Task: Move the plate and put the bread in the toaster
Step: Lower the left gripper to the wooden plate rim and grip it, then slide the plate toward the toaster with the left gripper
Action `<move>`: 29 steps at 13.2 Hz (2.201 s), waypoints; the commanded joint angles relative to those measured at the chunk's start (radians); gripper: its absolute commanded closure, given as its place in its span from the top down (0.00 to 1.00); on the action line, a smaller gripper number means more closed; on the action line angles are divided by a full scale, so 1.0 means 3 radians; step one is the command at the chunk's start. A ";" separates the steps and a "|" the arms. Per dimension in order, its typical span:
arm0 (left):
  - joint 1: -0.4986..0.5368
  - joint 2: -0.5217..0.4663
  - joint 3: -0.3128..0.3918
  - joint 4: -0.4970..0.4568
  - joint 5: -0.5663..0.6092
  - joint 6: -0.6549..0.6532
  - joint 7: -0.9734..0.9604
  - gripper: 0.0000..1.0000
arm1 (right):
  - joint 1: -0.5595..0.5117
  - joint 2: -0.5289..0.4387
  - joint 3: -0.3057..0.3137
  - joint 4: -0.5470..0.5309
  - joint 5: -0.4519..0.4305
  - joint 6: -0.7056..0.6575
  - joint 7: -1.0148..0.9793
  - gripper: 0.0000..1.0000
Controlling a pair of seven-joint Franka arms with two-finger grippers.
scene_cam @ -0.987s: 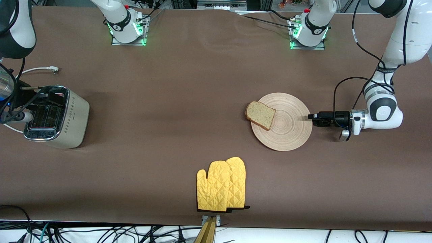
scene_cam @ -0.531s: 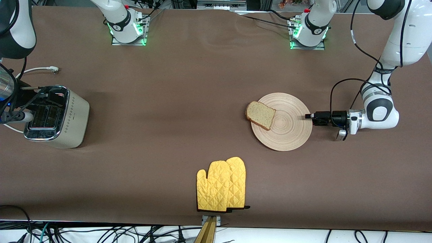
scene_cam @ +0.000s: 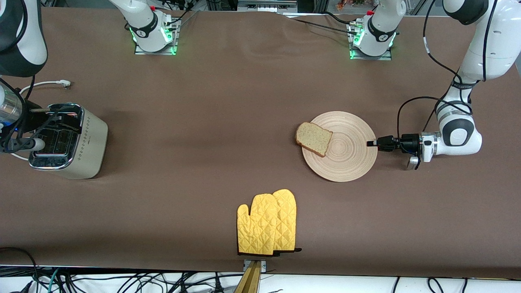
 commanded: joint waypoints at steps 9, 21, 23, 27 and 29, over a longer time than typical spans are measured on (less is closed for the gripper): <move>-0.0175 -0.0272 -0.0034 0.0173 -0.0096 -0.0042 -0.0909 0.00 | -0.0002 0.0064 0.0021 0.0088 0.0046 -0.0031 -0.0002 1.00; -0.0288 -0.0441 -0.1638 -0.0809 -0.2696 0.1853 0.0356 0.00 | -0.0017 0.0186 0.0021 0.0058 0.0270 -0.0056 -0.0012 1.00; -0.0497 -0.0339 -0.1737 -0.0789 -0.3213 0.2079 0.0825 0.00 | -0.0012 0.0222 0.0021 0.0032 0.0383 -0.0051 0.0008 1.00; -0.0635 -0.0283 -0.1732 -0.0794 -0.3338 0.2187 0.1084 0.00 | -0.0007 0.0299 0.0021 0.0017 0.0638 -0.0026 0.0009 1.00; -0.0713 -0.0247 -0.1732 -0.0773 -0.3333 0.2340 0.1099 0.00 | -0.0032 0.0309 0.0016 0.0012 0.0639 -0.0036 0.0004 1.00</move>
